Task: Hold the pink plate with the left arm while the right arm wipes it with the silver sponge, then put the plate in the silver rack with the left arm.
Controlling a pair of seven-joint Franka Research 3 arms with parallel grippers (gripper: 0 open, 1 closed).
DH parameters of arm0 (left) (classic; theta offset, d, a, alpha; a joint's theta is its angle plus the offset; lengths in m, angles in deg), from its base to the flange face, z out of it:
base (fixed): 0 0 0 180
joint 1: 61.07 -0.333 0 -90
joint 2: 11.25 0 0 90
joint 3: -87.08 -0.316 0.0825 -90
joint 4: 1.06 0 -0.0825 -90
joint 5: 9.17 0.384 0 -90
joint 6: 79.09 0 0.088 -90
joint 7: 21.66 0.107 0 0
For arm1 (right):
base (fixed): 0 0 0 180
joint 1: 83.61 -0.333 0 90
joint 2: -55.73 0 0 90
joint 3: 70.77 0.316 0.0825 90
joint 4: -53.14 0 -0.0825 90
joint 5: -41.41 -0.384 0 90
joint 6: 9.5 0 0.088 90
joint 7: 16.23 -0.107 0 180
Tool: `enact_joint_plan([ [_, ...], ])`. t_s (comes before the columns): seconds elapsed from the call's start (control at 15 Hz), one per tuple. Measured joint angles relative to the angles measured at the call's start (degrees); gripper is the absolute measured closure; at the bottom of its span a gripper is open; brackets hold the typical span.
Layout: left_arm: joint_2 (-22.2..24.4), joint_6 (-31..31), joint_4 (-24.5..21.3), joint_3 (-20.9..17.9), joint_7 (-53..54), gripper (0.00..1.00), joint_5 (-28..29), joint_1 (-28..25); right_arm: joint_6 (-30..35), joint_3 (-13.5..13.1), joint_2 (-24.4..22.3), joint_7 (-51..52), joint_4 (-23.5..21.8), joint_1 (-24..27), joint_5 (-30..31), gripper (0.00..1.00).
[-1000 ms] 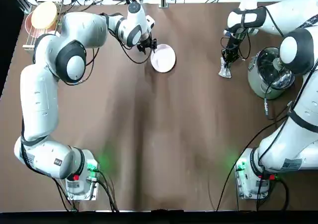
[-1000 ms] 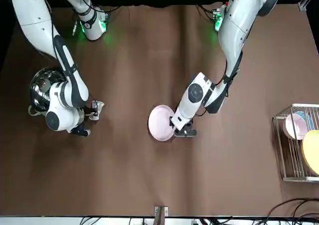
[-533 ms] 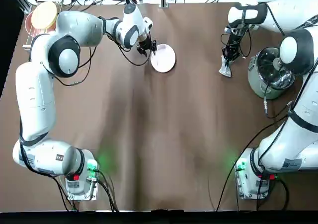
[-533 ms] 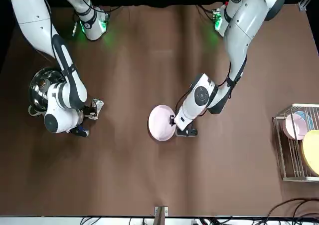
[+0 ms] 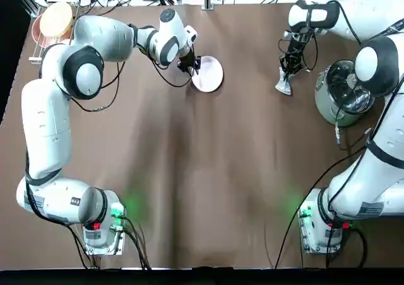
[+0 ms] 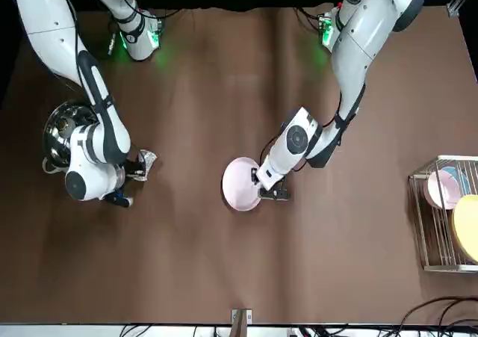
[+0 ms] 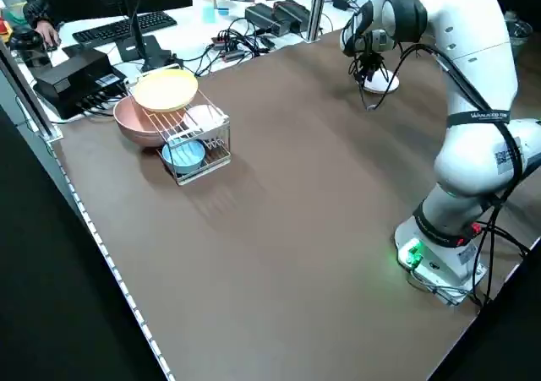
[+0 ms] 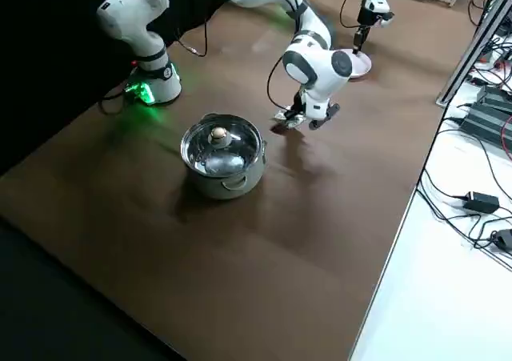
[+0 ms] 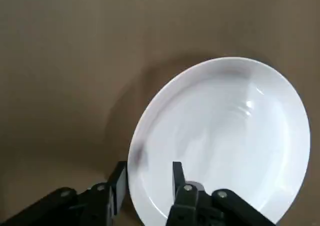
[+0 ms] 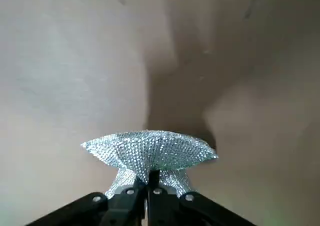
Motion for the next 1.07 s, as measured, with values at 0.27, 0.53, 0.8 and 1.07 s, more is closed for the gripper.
enact_joint_plan([
  [0.27, -0.88, -1.14, -0.11, -0.03, 1.12, 0.62, 0.0, -0.22, 0.05, 4.48, -0.13, -3.98, 1.78, -0.39, -3.88, 0.96],
  [0.53, -0.99, -1.73, -0.48, -0.03, 1.51, 0.83, 0.0, -0.36, -0.43, 7.4, -0.4, -5.4, 4.88, -2.77, -12.33, 0.96],
  [0.8, -0.99, -1.81, -0.51, -0.03, 1.51, 0.94, 0.0, -0.42, -7.15, 7.55, -0.42, -6.74, 6.52, -7.1, -18.64, 0.96],
  [1.07, -0.98, -2.02, -0.51, 0.01, 1.51, 0.97, 0.0, -0.41, -19.45, 7.57, 1.05, -12.88, 6.43, -12.81, -20.27, 0.96],
])
